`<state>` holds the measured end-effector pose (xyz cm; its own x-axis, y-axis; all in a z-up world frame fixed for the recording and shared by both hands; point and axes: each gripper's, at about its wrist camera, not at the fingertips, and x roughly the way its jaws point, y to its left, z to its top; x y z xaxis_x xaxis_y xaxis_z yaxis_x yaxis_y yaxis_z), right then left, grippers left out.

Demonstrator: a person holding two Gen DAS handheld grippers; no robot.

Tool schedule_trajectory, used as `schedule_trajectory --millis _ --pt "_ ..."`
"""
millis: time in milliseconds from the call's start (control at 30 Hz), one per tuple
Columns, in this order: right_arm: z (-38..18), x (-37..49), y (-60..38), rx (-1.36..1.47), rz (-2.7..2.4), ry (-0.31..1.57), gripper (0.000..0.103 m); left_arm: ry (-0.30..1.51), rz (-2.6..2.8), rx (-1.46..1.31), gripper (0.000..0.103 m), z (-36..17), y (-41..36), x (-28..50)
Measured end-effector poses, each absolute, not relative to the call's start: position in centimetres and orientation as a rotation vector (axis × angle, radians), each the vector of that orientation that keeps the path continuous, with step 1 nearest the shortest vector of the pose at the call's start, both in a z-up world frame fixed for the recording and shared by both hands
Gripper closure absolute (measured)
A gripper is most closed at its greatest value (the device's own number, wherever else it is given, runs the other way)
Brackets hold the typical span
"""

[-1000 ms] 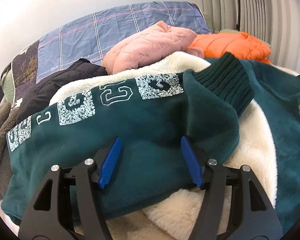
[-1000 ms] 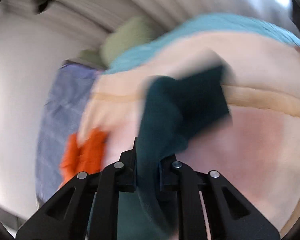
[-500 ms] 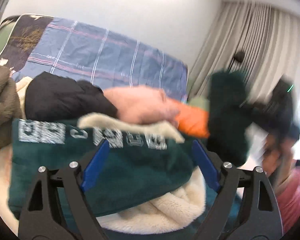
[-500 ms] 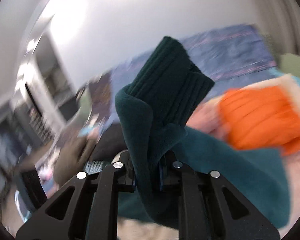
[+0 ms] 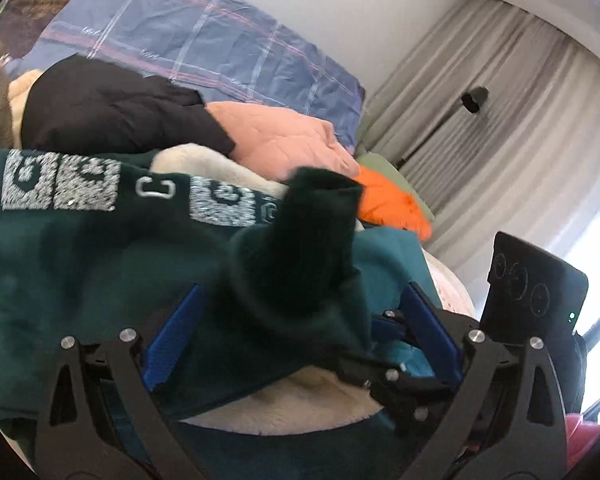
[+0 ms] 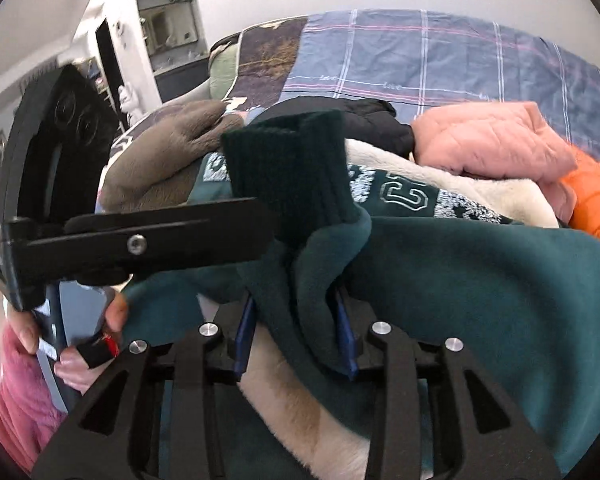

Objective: Fold large clothes

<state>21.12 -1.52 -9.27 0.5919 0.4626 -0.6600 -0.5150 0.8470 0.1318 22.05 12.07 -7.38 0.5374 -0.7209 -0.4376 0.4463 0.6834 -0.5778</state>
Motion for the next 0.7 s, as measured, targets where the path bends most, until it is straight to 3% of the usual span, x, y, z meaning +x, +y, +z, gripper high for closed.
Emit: schedule_trajectory --millis 267,300,367,467,700 --pt "-10.4 19.2 0.4 -0.133 0.619 0.747 0.062 0.773 -0.62 -0.342 0.004 -8.8 10.5 22.9" --pt "-10.1 19.3 -0.1 -0.134 0.623 0.743 0.061 0.781 -0.574 -0.323 0.009 -9.3 10.3 23.3" --pt "-9.4 18.3 -1.3 -0.135 0.609 0.721 0.061 0.782 -0.534 -0.285 0.059 -9.7 9.9 23.7" --pt "-8.4 17.3 -4.8 -0.111 0.52 0.678 0.061 0.722 -0.556 -0.307 0.069 -8.6 10.5 23.1" --pt "-6.9 18.2 -17.9 0.091 0.137 0.644 0.061 0.4 -0.541 -0.287 0.07 0.8 13.6 17.1"
